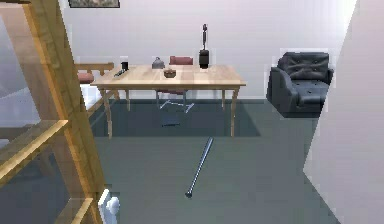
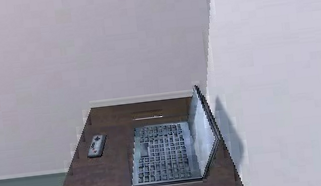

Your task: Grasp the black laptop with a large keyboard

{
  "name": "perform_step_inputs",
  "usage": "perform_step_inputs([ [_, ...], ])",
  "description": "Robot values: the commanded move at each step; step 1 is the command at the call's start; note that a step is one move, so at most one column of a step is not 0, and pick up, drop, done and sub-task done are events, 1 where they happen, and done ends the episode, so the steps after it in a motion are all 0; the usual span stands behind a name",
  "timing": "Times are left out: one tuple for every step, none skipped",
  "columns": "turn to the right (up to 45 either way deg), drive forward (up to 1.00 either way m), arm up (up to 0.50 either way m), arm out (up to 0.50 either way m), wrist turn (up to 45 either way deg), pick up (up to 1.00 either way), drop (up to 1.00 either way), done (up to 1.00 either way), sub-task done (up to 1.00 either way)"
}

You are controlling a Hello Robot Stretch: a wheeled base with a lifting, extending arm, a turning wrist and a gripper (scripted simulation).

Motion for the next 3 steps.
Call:
perform_step_inputs([
  [0.0, 0.0, 0.26, 0.0, 0.0, 0.0, 0.0, 0.0, 0.0],
  [0.0, 0.0, 0.0, 0.18, 0.0, 0.0, 0.0, 0.0, 0.0],
  [0.0, 0.0, 0.0, 0.0, 45.0, 0.0, 0.0, 0.0, 0.0],
])
